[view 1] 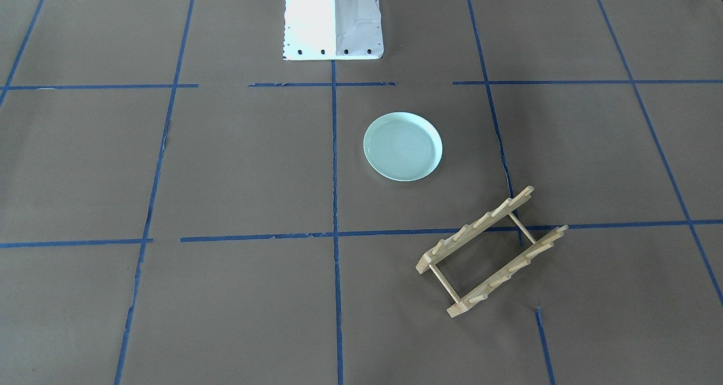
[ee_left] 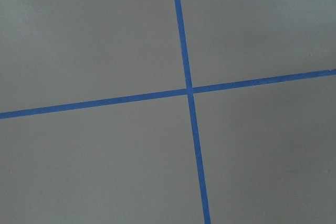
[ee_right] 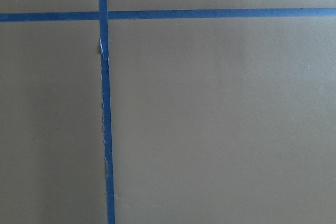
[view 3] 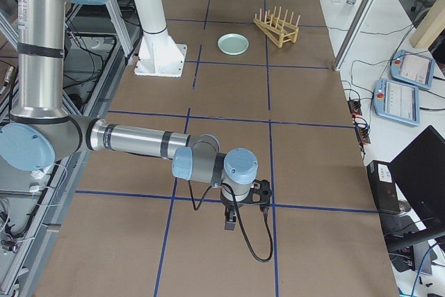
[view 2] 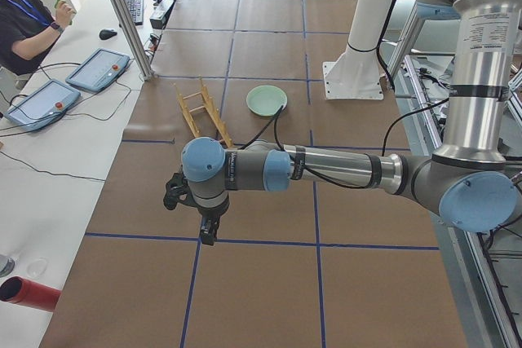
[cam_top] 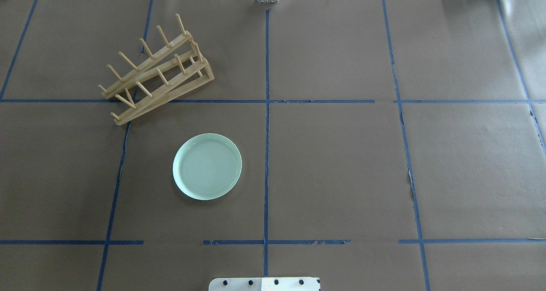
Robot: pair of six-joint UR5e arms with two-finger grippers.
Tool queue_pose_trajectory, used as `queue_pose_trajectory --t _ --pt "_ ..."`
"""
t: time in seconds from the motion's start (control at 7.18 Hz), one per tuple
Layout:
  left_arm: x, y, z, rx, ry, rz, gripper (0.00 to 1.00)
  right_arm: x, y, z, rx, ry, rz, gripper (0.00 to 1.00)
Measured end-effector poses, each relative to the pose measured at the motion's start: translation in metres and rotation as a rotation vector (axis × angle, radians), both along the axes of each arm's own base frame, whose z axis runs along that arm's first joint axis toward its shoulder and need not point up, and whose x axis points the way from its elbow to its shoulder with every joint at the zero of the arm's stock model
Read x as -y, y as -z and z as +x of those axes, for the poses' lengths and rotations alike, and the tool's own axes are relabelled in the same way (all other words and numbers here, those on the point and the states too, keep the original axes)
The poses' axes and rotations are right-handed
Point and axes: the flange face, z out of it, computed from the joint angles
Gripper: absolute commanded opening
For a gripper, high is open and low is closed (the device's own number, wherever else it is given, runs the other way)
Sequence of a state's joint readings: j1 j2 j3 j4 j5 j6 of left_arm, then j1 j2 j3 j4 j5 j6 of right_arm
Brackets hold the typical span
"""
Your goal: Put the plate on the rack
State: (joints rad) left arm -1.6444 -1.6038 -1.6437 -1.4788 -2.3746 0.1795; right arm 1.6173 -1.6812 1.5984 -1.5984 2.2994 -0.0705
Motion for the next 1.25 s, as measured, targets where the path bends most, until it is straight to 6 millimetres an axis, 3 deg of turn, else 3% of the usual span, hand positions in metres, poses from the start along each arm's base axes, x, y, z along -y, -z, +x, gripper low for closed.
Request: queue_pose_trajectory --t 0.42,0.56,0.7,0.84,1.25 --pt "0.008 0.015 0.001 -0.004 -0.003 0.029 1.0 0.0 0.0 0.0 0.0 -0.001 0.0 1.0" --pt "0.013 0.033 0.004 -0.002 -0.004 0.06 1.0 0.0 0.0 0.0 0.0 -0.001 0.0 1.0" --pt "0.019 0.067 0.017 0.0 0.008 0.086 1.0 0.0 0.0 0.0 0.0 -0.001 0.0 1.0" --pt "0.03 0.106 0.048 -0.01 0.029 0.079 1.0 0.0 0.0 0.0 0.0 -0.001 0.0 1.0" --pt "0.056 0.229 0.165 -0.057 0.032 0.1 1.0 0.0 0.0 0.0 0.0 -0.001 0.0 1.0"
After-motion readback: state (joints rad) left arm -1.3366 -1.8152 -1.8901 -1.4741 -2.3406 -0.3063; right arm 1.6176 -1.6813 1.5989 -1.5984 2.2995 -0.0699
